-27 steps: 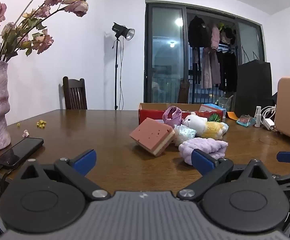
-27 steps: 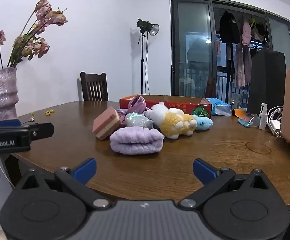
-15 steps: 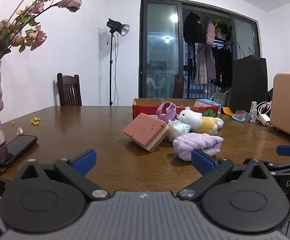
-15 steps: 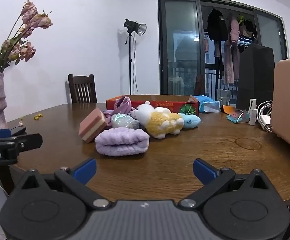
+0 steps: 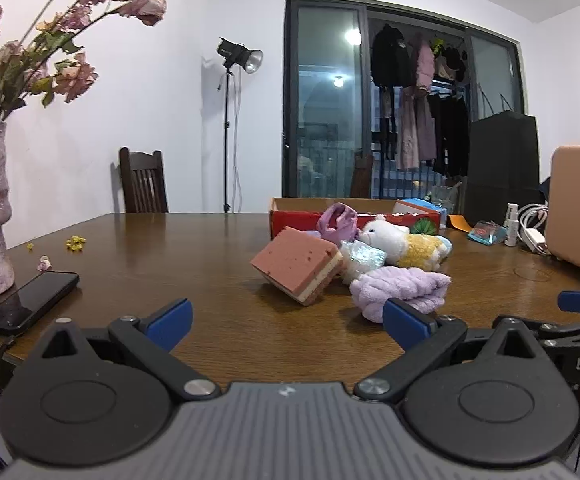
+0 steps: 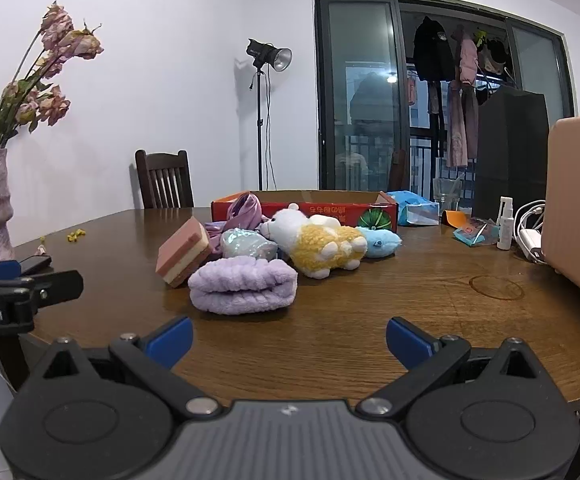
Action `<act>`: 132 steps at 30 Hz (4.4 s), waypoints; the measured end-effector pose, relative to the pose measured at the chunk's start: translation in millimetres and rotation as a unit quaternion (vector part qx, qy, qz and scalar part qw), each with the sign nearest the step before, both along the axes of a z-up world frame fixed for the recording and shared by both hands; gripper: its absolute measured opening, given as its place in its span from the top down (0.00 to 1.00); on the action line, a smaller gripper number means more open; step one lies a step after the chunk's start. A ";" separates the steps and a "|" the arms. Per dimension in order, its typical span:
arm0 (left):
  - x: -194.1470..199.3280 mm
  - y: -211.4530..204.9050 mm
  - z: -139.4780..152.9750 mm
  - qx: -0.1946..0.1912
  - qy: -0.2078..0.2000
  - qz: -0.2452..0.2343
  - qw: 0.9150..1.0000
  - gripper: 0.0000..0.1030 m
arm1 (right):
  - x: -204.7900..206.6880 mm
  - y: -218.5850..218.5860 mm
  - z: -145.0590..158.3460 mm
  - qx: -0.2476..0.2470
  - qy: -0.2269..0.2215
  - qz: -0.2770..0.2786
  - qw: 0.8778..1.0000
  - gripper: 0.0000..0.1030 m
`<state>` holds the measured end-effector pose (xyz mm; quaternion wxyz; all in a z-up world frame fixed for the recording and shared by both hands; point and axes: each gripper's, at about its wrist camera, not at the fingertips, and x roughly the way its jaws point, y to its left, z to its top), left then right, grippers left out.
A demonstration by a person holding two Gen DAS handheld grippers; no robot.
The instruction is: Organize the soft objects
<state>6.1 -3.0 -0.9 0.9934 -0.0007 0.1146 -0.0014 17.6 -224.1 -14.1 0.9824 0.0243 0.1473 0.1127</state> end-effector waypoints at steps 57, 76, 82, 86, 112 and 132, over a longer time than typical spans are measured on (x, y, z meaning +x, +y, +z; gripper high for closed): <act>-5.3 -0.2 13.7 0.001 -0.036 0.010 0.999 0.00 | -2.5 -1.7 16.4 -0.006 -0.034 -0.008 0.999 0.00; -3.8 1.2 10.9 -0.008 -0.029 -0.001 1.000 0.00 | -3.0 -1.0 13.9 -0.005 -0.031 -0.007 0.999 0.00; -0.4 -0.7 7.9 -0.005 -0.023 -0.018 1.000 0.00 | -0.7 -1.7 13.2 -0.002 -0.030 -0.008 1.000 0.00; 16.3 4.0 3.0 -0.016 0.000 -0.046 0.999 0.00 | 10.7 -6.3 12.2 0.010 -0.032 -0.011 0.999 0.00; 288.4 125.4 5.7 -0.220 0.190 -0.199 0.936 0.26 | 168.5 95.8 26.9 0.083 0.090 0.159 0.980 0.33; 91.7 91.6 14.4 -0.265 0.175 -0.186 0.930 0.58 | 85.6 43.3 61.5 0.083 0.047 0.153 0.984 0.71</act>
